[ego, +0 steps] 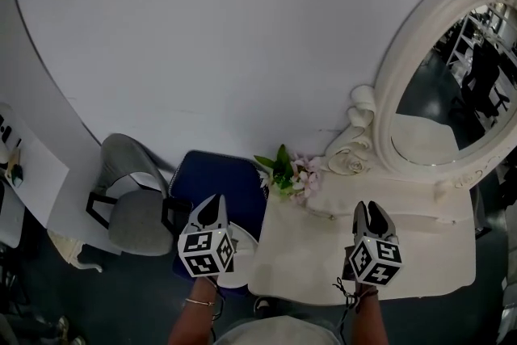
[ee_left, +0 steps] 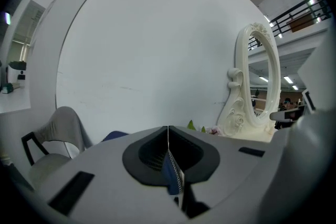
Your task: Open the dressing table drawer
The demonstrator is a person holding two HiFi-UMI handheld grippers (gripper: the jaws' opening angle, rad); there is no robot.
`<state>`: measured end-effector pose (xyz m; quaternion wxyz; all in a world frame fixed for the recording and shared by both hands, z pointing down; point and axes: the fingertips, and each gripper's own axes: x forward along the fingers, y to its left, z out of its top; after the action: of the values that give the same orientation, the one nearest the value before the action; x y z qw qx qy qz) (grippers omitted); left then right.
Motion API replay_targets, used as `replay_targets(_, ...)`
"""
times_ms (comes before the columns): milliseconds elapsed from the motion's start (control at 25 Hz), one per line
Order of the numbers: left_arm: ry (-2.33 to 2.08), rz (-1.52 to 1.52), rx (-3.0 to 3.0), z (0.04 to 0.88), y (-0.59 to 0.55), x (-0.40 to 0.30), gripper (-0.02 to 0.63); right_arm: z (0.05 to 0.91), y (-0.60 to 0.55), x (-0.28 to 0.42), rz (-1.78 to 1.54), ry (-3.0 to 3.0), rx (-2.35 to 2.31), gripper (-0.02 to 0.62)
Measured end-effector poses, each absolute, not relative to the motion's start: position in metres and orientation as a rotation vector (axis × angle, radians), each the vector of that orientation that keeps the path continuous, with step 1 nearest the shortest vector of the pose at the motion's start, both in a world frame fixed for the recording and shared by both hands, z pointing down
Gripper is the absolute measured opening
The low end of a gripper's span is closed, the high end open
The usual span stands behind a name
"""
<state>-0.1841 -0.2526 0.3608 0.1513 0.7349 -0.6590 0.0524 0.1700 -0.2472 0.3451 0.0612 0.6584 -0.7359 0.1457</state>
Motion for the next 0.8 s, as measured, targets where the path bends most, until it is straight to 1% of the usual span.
replay_targets(440,-1.958,0.203,1.961,0.390,-0.239,-0.217,0.021,0.374,-0.275,0.142,0.507,-2.262,1.866,0.110)
replay_targets(800,-1.914,0.299,1.907,0.429,-0.236,-0.211,0.021,0.419,-0.273,0.143,0.604,-2.201,1.828,0.110)
